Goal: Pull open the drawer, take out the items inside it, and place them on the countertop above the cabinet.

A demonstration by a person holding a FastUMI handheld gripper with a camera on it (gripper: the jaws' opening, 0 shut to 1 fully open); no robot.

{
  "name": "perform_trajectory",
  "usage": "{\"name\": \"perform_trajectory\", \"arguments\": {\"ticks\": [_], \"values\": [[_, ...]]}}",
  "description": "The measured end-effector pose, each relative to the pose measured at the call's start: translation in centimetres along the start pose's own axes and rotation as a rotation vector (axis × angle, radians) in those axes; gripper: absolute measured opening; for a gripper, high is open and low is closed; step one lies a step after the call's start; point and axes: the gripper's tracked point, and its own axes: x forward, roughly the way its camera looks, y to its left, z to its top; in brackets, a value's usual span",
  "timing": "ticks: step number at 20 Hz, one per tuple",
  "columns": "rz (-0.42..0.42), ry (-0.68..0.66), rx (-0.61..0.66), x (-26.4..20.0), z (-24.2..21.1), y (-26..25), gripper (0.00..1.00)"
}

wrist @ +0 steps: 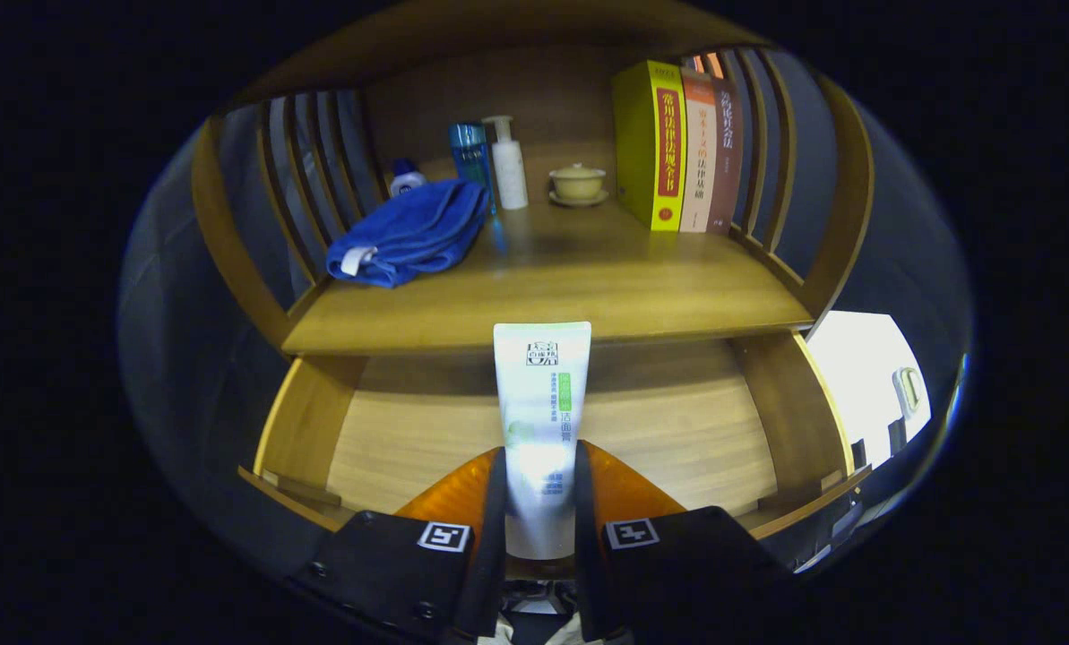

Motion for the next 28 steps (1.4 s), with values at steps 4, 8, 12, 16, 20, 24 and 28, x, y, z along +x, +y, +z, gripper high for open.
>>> {"name": "perform_trajectory", "arguments": {"ticks": [4,8,12,16,20,24,28], "values": [[0.001,-0.103,-0.031,-4.2,7.8,-1.8,0.41],[-0.018,-0.159,-0.054,-2.7,15.5,-2.4,0.41],[-0.037,-0.137,-0.023,2.3,18.2,-3.0,0.41],[-0.043,-0.041,0.012,6.1,18.0,-3.3,0.41],[-0.054,0.066,0.021,8.4,16.2,-3.4,0.41],[-0.073,0.054,0.014,9.7,16.3,-3.5,0.46],[-0.09,0.033,-0.003,10.3,16.3,-3.6,0.56]]}}
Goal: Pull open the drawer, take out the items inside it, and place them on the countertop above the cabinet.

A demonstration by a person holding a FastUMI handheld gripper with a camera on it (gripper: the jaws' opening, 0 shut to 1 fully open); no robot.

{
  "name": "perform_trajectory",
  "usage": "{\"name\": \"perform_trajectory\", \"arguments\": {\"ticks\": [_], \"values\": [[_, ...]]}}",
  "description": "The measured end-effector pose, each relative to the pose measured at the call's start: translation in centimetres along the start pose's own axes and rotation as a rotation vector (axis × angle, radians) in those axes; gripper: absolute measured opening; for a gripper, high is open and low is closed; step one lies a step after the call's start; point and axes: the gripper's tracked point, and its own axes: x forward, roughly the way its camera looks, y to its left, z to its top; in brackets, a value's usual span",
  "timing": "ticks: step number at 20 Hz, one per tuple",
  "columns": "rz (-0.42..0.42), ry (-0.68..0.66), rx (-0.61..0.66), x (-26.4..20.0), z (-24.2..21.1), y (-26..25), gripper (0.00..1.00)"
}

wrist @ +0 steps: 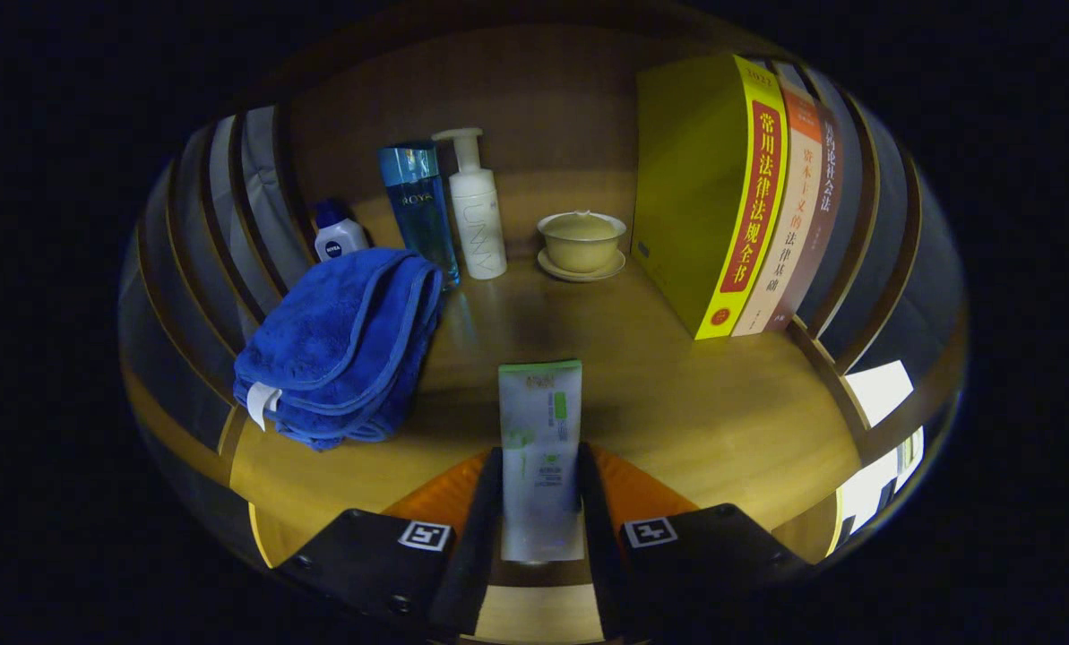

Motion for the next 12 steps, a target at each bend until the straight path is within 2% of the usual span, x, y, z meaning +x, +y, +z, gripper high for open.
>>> {"name": "perform_trajectory", "arguments": {"ticks": [7,12], "values": [[-0.012,-0.023,0.033,-0.5,-0.3,-0.2,1.0],[0.019,-0.087,0.051,-3.9,0.5,-0.1,0.98]]}}
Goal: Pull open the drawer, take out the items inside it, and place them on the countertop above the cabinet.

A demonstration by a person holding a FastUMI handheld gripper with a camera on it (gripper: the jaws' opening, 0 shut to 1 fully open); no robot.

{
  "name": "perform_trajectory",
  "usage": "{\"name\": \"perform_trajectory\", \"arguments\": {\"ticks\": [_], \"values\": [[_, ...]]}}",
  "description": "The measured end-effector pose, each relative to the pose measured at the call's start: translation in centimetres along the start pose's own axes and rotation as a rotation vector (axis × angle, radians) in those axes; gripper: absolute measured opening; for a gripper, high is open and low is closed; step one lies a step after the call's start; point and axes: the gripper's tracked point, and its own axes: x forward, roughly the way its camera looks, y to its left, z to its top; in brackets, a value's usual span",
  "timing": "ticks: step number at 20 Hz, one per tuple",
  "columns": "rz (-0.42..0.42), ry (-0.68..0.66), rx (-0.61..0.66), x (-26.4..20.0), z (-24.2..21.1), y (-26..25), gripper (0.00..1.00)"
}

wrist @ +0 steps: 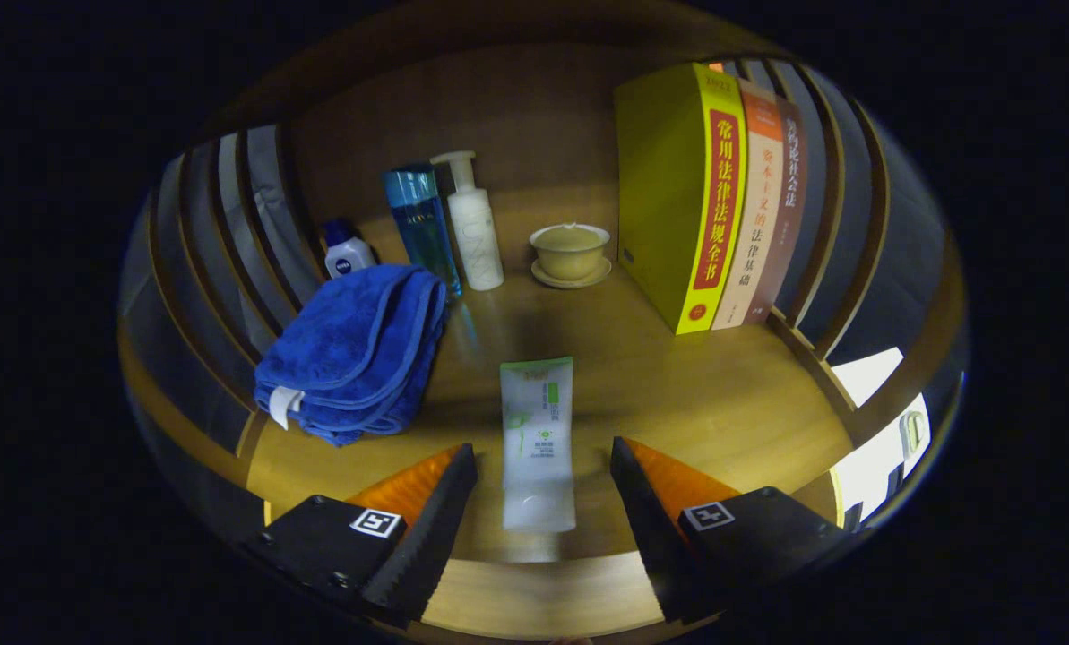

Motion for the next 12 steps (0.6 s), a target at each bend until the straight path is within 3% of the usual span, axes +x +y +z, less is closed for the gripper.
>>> {"name": "perform_trajectory", "arguments": {"ticks": [12], "values": [[0.043,-0.427,-0.107,-16.2,2.4,-0.7,0.98]]}}
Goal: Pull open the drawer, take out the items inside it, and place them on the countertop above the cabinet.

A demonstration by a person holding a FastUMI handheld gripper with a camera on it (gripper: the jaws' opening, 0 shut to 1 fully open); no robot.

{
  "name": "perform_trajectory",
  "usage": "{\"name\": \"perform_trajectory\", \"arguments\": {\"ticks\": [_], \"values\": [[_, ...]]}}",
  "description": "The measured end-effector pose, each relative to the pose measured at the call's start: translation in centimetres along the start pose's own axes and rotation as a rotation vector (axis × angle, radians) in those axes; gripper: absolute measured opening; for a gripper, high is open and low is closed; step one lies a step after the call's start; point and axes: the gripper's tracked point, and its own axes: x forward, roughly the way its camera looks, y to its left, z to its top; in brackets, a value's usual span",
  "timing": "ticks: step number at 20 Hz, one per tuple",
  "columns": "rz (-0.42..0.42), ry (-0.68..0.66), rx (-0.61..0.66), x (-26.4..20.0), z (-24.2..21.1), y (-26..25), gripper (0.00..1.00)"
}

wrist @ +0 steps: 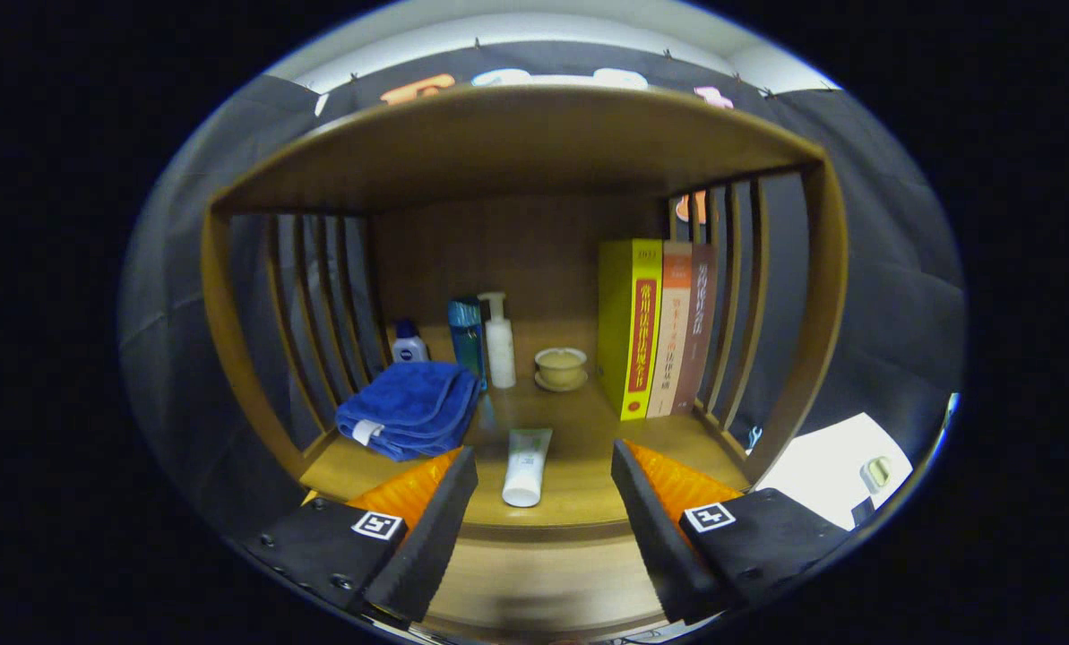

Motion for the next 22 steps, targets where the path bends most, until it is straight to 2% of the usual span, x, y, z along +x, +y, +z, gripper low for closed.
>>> {"name": "perform_trajectory", "arguments": {"ticks": [3,7,15,22], "values": [[0.053,-0.099,0.025,-3.7,0.3,1.8,0.98],[0.091,-0.161,0.047,-7.6,-1.8,3.5,0.98],[0.047,-0.303,0.048,-12.6,-7.3,4.1,0.98],[-0.007,-0.339,0.02,-13.5,-11.4,3.2,0.98]]}}
